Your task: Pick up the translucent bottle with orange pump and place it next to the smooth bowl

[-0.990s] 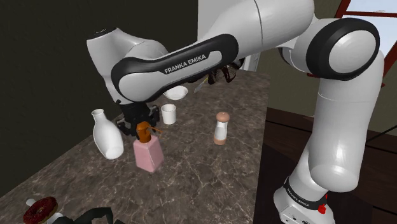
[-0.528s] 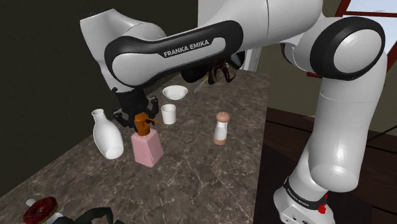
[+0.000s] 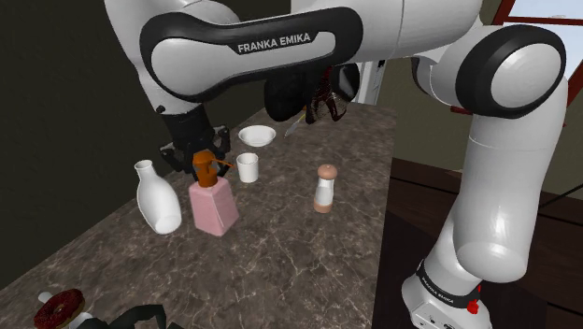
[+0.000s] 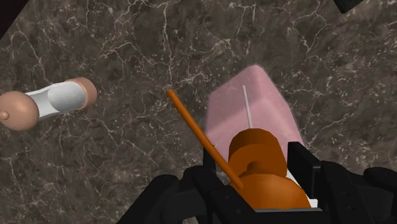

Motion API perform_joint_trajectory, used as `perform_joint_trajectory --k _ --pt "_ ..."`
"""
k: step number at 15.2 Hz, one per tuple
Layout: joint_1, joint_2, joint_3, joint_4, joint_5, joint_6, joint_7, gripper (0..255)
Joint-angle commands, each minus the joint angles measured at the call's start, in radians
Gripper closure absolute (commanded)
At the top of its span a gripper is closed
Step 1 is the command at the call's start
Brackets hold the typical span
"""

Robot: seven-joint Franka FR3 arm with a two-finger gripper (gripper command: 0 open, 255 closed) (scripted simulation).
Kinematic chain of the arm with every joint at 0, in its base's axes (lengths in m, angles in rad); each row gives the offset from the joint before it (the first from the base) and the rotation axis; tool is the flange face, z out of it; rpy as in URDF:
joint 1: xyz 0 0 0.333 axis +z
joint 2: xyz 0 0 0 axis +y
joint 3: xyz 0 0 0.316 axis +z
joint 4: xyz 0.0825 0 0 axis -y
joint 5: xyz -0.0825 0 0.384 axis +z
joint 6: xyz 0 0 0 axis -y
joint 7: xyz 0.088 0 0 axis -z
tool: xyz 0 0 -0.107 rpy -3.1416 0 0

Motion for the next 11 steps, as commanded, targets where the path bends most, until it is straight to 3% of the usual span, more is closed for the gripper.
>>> perform_joint_trajectory --k 1,11 --pt "0.004 0.003 0.001 0.033 -0.001 -0.030 -0.003 255" --pt "0.031 0.039 0.005 0.216 -0.019 -0.181 -0.013 255"
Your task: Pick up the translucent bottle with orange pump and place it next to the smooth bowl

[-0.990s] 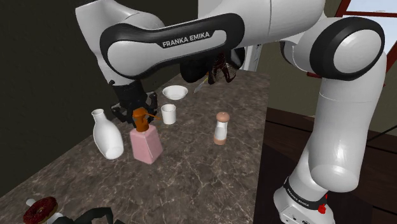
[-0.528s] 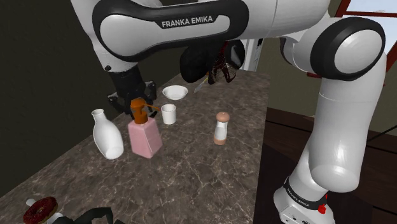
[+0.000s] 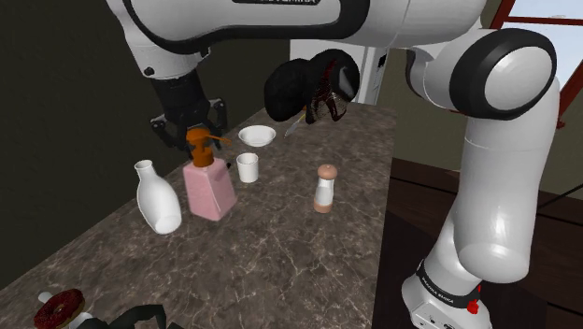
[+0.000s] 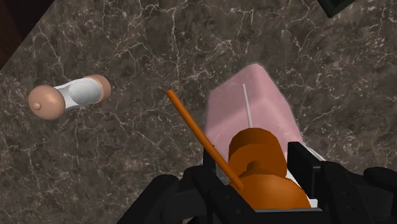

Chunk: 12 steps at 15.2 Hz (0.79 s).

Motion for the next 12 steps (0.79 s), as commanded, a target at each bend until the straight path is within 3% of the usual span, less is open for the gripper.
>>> perform_joint_trajectory --k 1,12 --pt "0.009 0.013 0.001 0.045 -0.007 -0.034 -0.001 255" --pt "0.088 0.120 -0.001 0.357 -0.070 -0.246 -0.012 255"
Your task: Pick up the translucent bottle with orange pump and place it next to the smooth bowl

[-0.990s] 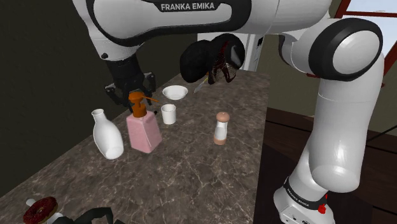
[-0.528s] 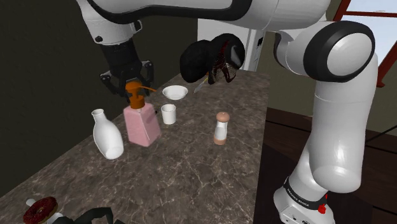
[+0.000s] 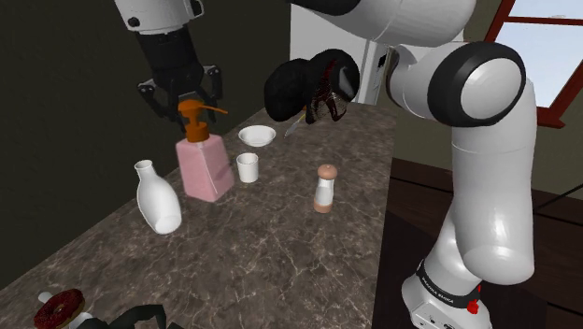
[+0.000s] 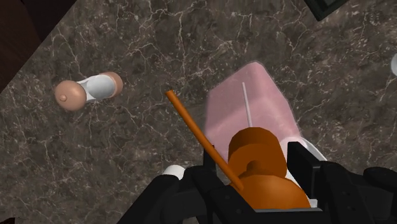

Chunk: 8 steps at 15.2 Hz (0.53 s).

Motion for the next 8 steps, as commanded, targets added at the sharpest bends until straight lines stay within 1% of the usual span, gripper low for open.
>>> perform_joint_trajectory --k 1,4,5,6,7,8 --pt "0.026 0.034 -0.002 0.083 -0.021 -0.051 -0.003 255" --pt "0.081 0.100 -0.012 0.238 -0.061 -0.139 -0.014 255" --pt "0.109 0.133 -0.018 0.313 -0.082 -0.178 -0.022 255" --pt "0.158 0.189 -0.034 0.433 -0.114 -0.237 -0.038 255" --pt "0.294 0.218 -0.335 0.528 0.047 -0.263 -0.098 255" --pt "0.139 0.106 -0.134 0.297 -0.016 -0.167 -0.063 255"
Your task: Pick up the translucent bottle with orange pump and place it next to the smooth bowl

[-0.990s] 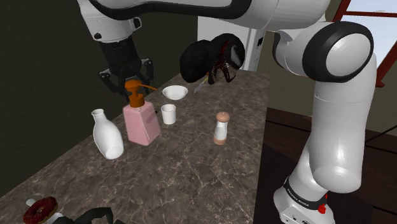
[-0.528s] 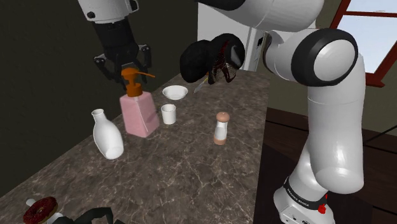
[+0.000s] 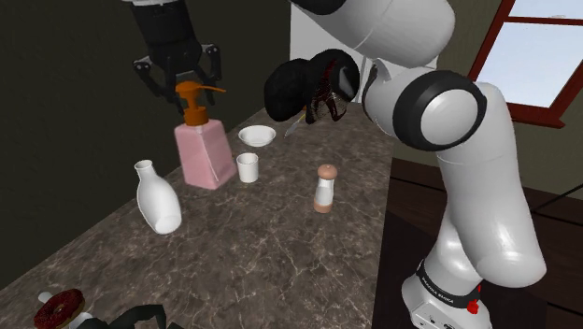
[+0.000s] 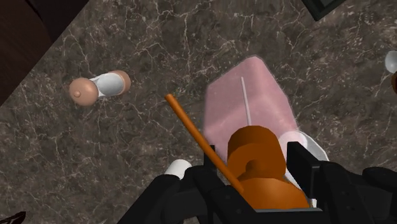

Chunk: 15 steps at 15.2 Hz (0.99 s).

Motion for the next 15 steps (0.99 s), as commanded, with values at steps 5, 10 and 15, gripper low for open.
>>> perform_joint_trajectory --k 5,10,15 --pt "-0.210 -0.211 0.005 -0.391 0.086 0.201 -0.097 255" --pt "-0.317 -0.291 -0.033 -0.552 0.122 0.305 -0.206 255" --pt "-0.400 -0.326 -0.077 -0.648 0.138 0.386 -0.314 255"
